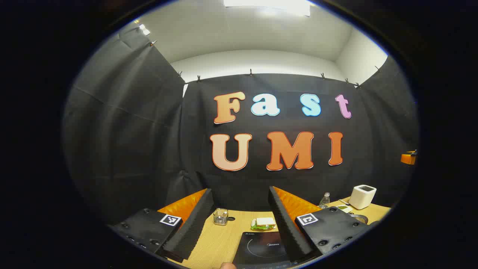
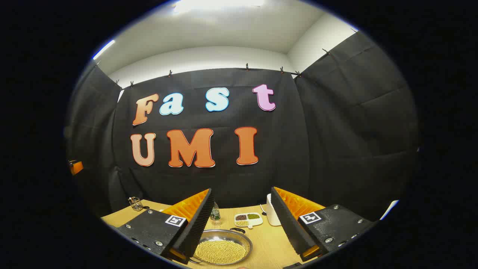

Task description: First push the handle of the pot to place it horizontally, then grasp the pot with both hands and set it on the induction cooktop.

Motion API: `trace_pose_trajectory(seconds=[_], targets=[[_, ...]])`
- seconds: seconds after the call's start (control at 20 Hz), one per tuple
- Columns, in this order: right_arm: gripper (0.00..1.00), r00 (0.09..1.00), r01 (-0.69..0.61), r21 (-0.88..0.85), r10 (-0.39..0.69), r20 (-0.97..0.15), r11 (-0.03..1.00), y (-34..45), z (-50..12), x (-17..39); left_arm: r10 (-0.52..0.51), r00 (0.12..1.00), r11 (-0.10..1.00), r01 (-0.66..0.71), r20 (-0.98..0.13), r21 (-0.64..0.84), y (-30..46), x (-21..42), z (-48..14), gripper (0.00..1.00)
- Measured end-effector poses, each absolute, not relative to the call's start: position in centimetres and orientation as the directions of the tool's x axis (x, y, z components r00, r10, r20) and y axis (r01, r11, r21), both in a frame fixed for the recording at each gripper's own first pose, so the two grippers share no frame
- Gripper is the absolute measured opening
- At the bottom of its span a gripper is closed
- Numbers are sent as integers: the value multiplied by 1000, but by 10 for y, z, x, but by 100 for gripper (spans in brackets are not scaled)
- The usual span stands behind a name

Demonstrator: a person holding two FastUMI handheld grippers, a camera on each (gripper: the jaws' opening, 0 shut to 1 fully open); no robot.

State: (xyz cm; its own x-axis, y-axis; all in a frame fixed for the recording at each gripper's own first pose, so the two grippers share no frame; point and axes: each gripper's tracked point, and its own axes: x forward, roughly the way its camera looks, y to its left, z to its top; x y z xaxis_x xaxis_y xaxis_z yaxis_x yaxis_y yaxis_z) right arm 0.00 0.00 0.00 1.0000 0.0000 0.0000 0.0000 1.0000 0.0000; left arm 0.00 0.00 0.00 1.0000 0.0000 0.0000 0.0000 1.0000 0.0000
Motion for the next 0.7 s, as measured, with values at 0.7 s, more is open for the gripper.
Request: trace_pose_trajectory(seconds=[0.7], targets=[[95,1000,2,-6,-2,-10,1000,3,-1,1,11,1000,1000,-11,5,15,6,-1,1,96]])
